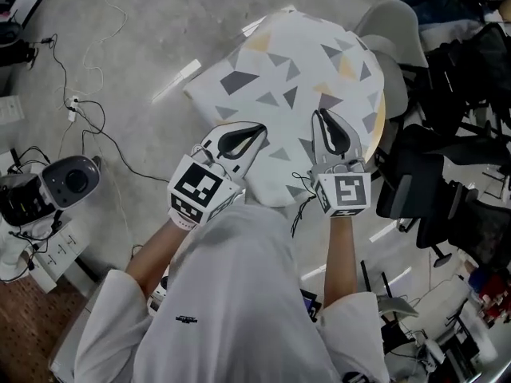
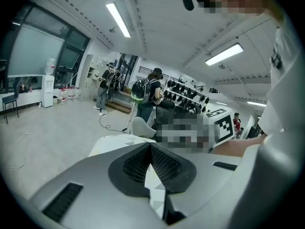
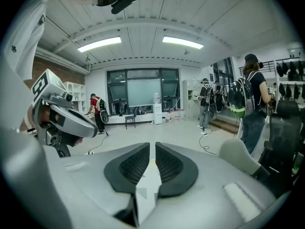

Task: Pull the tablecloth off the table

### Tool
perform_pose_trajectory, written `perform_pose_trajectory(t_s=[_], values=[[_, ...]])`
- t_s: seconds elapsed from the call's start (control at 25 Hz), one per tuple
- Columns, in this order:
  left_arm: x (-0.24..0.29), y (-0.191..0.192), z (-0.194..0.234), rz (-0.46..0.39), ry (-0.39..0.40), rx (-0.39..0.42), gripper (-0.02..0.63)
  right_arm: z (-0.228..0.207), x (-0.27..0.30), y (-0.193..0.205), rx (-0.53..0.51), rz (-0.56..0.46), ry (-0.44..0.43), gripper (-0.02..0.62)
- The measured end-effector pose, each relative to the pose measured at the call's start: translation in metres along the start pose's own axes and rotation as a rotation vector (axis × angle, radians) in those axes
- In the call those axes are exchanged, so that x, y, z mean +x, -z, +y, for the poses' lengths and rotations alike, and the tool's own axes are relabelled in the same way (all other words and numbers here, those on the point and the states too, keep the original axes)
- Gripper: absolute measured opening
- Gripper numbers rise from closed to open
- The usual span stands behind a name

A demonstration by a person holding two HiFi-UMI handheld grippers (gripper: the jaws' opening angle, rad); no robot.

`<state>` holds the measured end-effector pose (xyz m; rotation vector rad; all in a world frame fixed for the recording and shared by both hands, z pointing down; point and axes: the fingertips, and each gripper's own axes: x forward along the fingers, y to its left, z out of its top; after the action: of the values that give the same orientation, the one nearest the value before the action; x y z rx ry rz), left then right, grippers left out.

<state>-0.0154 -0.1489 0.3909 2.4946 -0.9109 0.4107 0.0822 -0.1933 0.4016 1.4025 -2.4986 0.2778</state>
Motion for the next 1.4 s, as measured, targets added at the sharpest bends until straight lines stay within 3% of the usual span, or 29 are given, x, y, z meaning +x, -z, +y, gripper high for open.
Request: perform_pose_trajectory(t_s=[0.24,0.44,0.76,1.12,1.4], values=[[0.048,0.004,0.026,0.007,-0.052,-0.041,0.006,-0.049,0.056,0.027,-0.036,0.065,-0.106,0.081],[0.08,0.003,0.05,0.009,-0.074,-0.087,0.006,-0.095,0.107,0.051,0.024,0.131,-0.199,0.117],[0.127,0.022,0.092,0.049,-0.121,-0.135,0.006,-0.149,0.188,0.086,-0.146,0.245,-0.221,0.16],[0.172,0.033,0.125,0.064,-0.15,-0.162,0.006,-0.176,0.258,0.124,-0.227,0.336,-0.298,0.225],[0.184,0.039,0.133,0.073,-0.165,-0.186,0.006,-0.196,0.308,0.148,-0.259,0.423,-0.348,0.232]])
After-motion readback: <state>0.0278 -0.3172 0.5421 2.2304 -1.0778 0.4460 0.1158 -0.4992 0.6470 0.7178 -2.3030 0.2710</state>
